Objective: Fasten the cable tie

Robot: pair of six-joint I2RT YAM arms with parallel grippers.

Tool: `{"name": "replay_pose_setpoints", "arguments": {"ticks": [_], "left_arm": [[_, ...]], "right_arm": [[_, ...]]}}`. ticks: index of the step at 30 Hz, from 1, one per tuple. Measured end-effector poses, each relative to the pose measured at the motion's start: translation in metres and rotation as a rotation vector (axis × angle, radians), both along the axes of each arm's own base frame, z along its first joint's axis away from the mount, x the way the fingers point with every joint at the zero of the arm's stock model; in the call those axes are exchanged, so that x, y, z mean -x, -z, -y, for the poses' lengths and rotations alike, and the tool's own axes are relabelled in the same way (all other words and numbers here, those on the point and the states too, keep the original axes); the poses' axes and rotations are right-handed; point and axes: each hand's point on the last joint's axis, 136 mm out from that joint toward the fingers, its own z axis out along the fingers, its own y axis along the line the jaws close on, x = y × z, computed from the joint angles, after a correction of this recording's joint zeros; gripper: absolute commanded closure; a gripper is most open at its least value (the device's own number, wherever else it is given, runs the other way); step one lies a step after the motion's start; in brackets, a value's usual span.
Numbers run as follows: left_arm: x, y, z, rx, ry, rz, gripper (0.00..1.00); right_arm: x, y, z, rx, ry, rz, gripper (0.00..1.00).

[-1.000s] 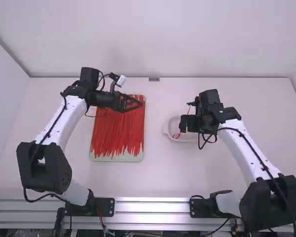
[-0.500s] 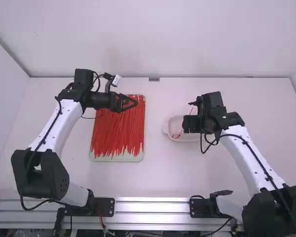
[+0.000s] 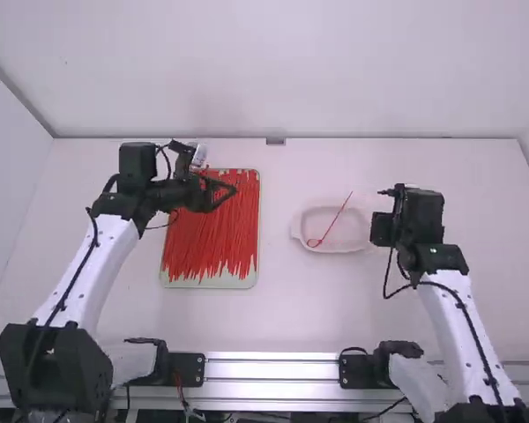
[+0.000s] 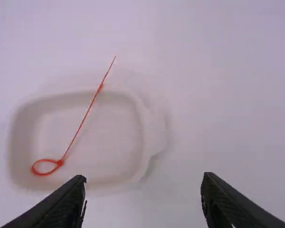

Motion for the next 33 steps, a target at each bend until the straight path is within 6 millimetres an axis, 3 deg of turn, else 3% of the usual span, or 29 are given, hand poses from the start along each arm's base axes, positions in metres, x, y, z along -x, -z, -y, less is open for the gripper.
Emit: {"name": "replay_pose_setpoints", "arguments": {"ticks": [16, 19, 27, 33], "left_arm": [[0.022, -0.005, -0.046, -0.163, -0.298, 0.340, 0.76], [0.032, 0.006, -0.056, -0.194, -0.357, 0.346, 0.83], [0.054, 0.045, -0.085, -0.283, -0.509, 0.333, 1.00], [0.070, 0.073, -0.107, -0.347, -0.626, 0.336, 1.00]], "right_arm": [[0.021, -0.011, 0.000, 0.013, -0.008, 0.376, 0.80], [0.026, -0.008, 0.000, 0.014, -0.010, 0.421, 0.87], [0.047, 0.029, 0.000, 0.014, -0.008, 0.416, 1.00], [0.057, 0.056, -0.001, 0.014, -0.010, 0.418, 1.00]]}}
